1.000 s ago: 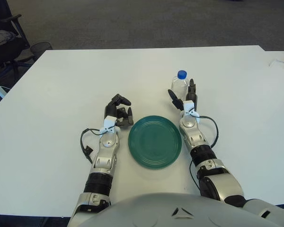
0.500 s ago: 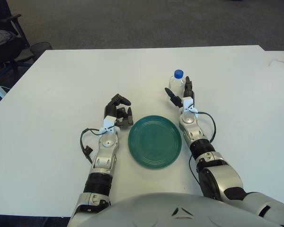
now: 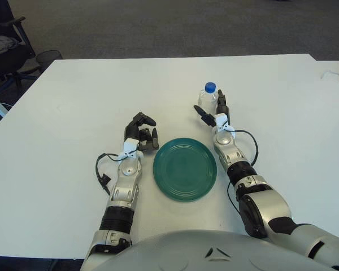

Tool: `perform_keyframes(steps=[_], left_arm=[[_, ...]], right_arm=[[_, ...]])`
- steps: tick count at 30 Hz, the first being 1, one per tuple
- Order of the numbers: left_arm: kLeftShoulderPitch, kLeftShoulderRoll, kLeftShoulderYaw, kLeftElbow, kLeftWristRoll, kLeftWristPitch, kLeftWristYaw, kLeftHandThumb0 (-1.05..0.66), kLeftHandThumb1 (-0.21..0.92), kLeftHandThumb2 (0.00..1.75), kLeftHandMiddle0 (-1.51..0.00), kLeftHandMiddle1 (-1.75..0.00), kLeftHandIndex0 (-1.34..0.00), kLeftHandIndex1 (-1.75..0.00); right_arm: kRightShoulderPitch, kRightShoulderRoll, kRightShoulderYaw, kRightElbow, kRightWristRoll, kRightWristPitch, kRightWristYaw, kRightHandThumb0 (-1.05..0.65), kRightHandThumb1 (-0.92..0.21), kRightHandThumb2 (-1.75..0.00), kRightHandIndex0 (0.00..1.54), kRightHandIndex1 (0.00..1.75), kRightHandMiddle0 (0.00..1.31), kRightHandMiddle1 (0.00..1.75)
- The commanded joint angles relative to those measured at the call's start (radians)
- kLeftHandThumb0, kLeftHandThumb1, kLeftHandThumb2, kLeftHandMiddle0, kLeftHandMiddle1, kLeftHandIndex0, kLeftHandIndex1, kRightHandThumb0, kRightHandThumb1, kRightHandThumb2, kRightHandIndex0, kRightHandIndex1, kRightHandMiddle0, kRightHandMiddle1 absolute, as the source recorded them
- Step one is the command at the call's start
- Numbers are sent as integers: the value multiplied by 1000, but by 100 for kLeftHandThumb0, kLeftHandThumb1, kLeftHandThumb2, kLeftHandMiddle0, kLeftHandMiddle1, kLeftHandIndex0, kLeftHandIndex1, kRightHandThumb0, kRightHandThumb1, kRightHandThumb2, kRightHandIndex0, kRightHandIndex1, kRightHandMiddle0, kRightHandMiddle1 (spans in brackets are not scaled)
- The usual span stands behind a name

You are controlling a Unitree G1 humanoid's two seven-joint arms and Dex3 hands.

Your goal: Put the bottle into the plate.

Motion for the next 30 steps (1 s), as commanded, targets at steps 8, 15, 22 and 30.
perform_keyframes(steps=[8,15,22,30], left_arm=[[42,8,6,11,10,69,6,-52,18,148,-125,-175,-72,-175],[41,9,5,14,15,64,16,-52,18,148,-125,-175,-72,-175],[36,10,9,21,6,53,8,-52,18,148,-125,-175,-72,-175],[35,7,8,18,13,60,18,-52,18,148,-125,-175,-72,-175]], right_arm=[[3,15,-27,67,35,4,-2,-96,-92,-12,9,3,2,1],[-3,25,-53,85,62,-34,-14,-76,-91,-5,27,75,0,98],[-6,20,-66,124,42,-129,-105,-47,-87,-3,70,168,50,169],[-7,56,-105,141,68,-176,-219,-21,-59,-66,99,174,80,174]])
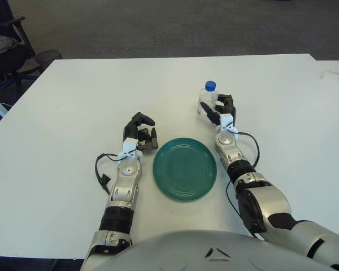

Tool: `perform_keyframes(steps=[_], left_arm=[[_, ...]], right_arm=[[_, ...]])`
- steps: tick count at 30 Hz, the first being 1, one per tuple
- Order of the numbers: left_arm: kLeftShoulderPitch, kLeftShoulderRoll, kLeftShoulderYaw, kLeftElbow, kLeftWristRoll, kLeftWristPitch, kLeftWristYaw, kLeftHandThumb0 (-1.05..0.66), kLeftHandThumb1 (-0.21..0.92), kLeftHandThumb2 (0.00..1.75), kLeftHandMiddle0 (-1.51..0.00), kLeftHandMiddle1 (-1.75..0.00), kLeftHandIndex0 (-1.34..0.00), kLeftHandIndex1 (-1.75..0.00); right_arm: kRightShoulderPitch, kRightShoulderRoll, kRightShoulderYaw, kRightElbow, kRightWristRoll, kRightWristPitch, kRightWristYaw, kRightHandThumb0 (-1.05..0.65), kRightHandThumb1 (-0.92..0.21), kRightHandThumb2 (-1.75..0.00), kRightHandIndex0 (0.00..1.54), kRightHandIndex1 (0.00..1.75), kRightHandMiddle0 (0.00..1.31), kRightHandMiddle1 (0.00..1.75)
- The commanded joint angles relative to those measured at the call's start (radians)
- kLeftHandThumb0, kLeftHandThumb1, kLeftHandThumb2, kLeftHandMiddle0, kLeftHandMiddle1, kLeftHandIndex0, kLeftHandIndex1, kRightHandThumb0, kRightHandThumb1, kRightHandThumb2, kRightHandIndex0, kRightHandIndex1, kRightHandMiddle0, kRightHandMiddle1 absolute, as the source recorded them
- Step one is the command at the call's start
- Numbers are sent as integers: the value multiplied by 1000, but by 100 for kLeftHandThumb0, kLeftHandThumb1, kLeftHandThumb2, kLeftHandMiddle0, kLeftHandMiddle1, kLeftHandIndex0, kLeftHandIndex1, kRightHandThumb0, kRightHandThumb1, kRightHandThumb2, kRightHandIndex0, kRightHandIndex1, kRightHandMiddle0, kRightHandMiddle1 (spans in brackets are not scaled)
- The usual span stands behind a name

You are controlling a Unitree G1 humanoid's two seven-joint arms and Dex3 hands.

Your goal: Put the bottle into the plate.

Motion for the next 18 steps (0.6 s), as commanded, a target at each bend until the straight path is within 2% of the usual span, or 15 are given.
perform_keyframes(steps=[1,5,18], left_arm=[[32,8,7,33,12,42,9,-52,18,148,-125,-175,-72,-175],[33,9,7,33,8,40,4,-52,17,149,-125,-175,-72,-175],[28,10,7,37,4,32,0,-53,17,149,-126,-175,-73,-175]], right_arm=[[18,40,-19,33,27,-2,-44,-20,-52,-81,102,174,84,174],[17,45,-25,46,34,-34,-53,-17,-42,-102,107,175,89,175],[23,37,-17,81,30,-103,-44,-16,-38,-112,109,175,92,175]])
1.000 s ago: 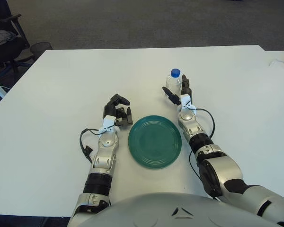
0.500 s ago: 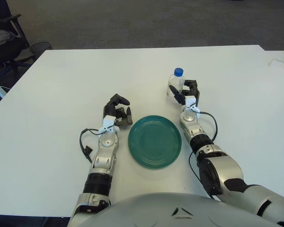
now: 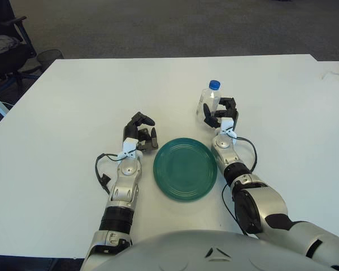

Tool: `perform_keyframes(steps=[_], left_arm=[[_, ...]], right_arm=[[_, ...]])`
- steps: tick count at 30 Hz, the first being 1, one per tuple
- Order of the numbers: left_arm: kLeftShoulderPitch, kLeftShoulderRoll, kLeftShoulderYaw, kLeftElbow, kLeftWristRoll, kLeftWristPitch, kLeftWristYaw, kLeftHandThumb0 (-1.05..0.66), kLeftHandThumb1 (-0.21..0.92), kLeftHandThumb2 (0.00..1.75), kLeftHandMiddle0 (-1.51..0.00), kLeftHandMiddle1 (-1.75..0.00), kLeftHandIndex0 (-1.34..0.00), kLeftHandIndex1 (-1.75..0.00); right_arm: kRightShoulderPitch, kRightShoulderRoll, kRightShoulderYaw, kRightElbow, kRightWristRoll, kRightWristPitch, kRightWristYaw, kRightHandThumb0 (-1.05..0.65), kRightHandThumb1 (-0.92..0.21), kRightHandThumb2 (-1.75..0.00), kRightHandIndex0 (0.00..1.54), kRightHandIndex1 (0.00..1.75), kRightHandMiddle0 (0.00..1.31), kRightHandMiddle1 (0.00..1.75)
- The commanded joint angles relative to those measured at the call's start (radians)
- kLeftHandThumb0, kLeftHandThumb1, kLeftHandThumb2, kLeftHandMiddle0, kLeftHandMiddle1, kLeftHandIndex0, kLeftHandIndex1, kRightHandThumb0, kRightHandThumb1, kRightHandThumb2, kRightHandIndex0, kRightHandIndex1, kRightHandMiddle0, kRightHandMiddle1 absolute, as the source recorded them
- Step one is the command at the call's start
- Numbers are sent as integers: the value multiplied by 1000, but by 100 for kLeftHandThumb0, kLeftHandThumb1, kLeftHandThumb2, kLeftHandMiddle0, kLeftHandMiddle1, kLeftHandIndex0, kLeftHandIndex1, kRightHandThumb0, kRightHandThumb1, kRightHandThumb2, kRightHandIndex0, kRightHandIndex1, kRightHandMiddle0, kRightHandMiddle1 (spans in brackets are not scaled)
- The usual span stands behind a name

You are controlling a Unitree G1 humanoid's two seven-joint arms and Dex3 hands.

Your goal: Put the bottle into the plate.

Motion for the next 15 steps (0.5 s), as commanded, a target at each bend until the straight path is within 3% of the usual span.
perform_keyframes(steps=[1,15], left_arm=[[29,10,7,37,4,31,-2,-53,17,149,-126,-175,-73,-175],[29,11,8,37,-8,36,-15,-52,17,149,-126,-175,-72,-175]], right_arm=[[23,10,4,24,4,3,7,-16,-38,-112,109,175,92,175],[30,4,11,28,-2,5,3,-14,-34,-116,112,175,93,175]])
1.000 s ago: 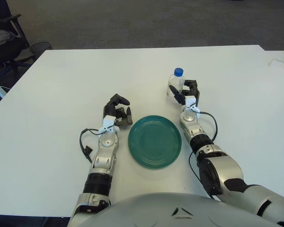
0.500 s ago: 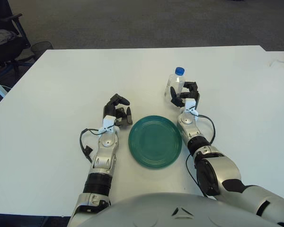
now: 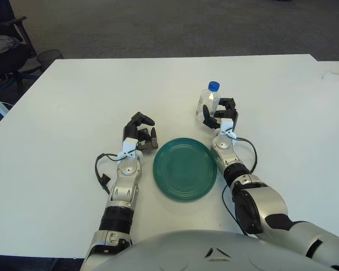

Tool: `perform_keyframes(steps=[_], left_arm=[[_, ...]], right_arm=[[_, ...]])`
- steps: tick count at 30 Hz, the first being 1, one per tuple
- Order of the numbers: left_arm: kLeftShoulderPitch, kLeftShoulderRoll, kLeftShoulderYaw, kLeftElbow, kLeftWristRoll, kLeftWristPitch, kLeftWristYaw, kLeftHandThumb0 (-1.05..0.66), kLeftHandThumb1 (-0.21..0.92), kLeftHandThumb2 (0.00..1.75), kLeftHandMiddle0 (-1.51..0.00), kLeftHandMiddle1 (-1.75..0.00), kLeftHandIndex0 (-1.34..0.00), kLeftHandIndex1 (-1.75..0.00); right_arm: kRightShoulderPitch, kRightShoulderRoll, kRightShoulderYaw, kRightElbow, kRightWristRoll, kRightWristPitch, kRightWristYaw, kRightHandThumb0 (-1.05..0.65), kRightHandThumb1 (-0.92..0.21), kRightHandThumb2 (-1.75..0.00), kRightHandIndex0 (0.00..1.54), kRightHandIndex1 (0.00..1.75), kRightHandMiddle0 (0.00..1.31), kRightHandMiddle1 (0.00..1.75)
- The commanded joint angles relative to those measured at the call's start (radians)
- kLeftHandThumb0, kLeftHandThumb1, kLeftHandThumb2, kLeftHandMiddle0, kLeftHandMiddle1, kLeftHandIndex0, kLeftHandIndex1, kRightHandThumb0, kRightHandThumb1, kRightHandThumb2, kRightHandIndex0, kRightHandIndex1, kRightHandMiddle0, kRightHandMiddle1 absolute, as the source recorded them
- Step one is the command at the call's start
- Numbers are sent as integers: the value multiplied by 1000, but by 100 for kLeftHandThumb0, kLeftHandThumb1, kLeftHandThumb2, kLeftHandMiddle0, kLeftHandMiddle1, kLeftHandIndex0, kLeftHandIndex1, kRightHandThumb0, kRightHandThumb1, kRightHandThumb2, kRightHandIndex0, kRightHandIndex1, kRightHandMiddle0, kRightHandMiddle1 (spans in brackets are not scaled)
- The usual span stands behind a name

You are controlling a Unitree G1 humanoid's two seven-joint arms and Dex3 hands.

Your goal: Put the bottle into the plate.

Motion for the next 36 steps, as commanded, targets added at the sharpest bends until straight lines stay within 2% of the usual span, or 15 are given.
perform_keyframes(steps=[1,14,17,23,28,32,36], left_arm=[[29,10,6,36,-3,38,-10,-52,17,149,-126,-175,-72,-175],[28,8,7,36,3,42,-4,-52,17,149,-125,-175,-72,-175],[30,7,5,32,4,45,-5,-52,18,149,-125,-175,-72,-175],[27,5,4,31,2,50,-8,-52,18,148,-125,-175,-72,-175],[23,5,6,41,1,48,-5,-52,18,148,-125,-175,-72,-175],[20,3,7,53,-3,31,-7,-52,18,148,-125,-175,-72,-175],[19,2,7,56,0,28,-5,-52,18,148,-125,-175,-72,-175]], right_arm=[[27,5,3,18,-2,27,-8,-14,-34,-116,112,175,93,175],[52,-1,22,-16,-20,35,-33,-16,-33,-116,115,175,93,175],[51,-13,16,-64,-8,44,-9,-15,-32,-118,114,175,94,175],[50,-45,-15,-99,49,-21,103,-12,-29,-125,113,175,96,175],[110,-49,-10,-312,83,-34,200,-9,-28,-129,114,175,97,175],[201,-29,20,-545,103,-39,275,-7,-27,-130,116,175,100,175],[243,-22,31,-621,120,-61,324,-6,-28,-129,119,175,101,175]])
